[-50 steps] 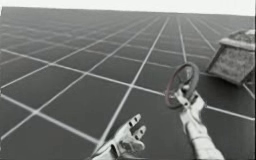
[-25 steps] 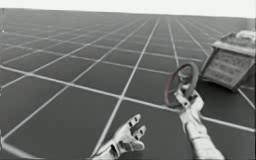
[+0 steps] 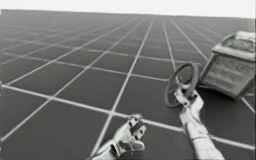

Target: Pick up and drop off the object

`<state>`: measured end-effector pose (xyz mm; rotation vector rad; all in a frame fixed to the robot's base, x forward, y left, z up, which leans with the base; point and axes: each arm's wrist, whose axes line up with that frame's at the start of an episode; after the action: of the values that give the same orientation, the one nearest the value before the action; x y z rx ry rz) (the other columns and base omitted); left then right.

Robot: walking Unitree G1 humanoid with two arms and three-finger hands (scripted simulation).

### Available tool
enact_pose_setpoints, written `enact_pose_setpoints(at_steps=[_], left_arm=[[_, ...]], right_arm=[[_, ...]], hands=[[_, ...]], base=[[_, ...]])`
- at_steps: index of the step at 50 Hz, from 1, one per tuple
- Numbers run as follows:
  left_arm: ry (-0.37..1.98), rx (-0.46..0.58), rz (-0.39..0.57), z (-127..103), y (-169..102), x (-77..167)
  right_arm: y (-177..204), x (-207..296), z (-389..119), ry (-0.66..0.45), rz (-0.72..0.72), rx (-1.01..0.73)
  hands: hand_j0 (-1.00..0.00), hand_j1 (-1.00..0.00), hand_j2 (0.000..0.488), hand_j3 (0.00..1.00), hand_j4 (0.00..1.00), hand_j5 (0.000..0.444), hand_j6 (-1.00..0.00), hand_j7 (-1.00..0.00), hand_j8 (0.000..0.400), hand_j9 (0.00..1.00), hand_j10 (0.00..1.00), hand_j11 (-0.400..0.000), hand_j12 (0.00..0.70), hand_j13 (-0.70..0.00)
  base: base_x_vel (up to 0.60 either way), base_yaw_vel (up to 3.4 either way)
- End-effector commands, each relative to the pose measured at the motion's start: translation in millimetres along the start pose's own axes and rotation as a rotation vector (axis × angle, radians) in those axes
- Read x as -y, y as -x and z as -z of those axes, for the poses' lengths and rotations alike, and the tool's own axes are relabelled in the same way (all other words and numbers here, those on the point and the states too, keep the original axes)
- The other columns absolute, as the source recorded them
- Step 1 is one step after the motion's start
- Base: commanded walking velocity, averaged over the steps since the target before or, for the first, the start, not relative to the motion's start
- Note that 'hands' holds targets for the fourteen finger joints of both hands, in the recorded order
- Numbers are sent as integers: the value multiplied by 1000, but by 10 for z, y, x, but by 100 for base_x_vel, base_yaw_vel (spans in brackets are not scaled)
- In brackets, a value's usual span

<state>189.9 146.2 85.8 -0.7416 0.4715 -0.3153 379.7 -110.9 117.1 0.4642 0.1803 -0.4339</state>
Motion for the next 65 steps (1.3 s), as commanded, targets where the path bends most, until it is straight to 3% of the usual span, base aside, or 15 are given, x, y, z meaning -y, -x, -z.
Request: enact_pose_setpoints(at_steps=[1, 65], left_arm=[[-19, 1, 12, -20, -13, 56], [-19, 1, 12, -20, -13, 56]], right_arm=[[-7, 17, -120, -28, -7, 41], [-7, 17, -120, -28, -7, 41]], hands=[[0, 0, 0, 1000, 1000, 0, 0, 0, 0, 1000, 1000, -400, 0, -700], [0, 0, 0, 1000, 1000, 0, 0, 0, 0, 1000, 1000, -400, 0, -700]], base=[[58, 3], [56, 7]])
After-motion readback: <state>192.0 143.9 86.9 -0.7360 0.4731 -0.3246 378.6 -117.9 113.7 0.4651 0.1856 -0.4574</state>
